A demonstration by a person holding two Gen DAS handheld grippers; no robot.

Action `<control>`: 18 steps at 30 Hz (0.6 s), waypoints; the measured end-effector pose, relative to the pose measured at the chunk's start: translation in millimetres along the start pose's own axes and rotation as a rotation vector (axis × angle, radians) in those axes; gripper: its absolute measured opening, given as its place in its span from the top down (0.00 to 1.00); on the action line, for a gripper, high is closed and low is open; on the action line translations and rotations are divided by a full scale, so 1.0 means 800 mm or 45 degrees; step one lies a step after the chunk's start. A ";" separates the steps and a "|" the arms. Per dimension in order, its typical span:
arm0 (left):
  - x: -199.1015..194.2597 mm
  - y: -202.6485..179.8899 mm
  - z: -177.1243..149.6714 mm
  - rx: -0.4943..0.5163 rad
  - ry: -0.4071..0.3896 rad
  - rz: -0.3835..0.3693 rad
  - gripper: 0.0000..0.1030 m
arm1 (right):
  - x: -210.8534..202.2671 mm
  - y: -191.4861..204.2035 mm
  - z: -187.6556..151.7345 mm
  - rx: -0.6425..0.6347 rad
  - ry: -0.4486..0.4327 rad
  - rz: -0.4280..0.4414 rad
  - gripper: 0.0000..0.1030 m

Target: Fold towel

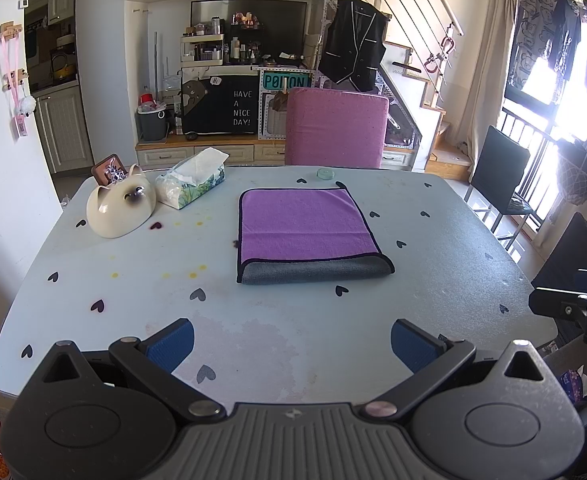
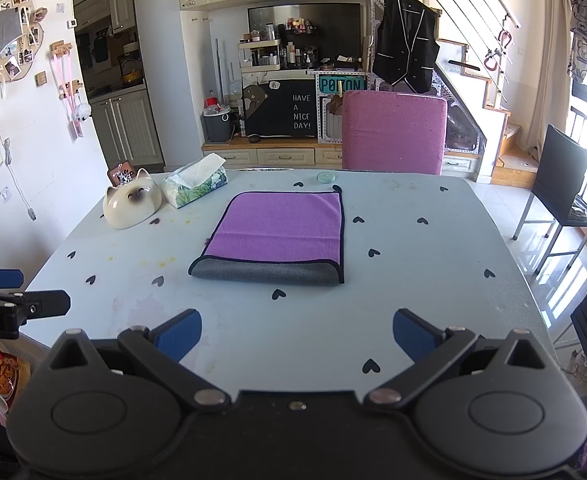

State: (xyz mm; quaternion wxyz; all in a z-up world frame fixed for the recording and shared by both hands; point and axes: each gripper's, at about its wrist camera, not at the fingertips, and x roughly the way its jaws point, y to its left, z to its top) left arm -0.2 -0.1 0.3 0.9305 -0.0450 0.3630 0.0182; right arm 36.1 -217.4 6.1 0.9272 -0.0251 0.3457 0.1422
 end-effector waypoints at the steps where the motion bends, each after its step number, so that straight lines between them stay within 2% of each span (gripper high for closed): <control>1: 0.000 0.000 0.000 0.000 0.000 0.000 0.00 | 0.000 0.000 0.000 0.000 0.000 0.000 0.01; 18: -0.002 -0.002 0.000 0.002 -0.001 -0.001 0.00 | 0.001 0.001 0.000 -0.001 0.002 -0.001 0.01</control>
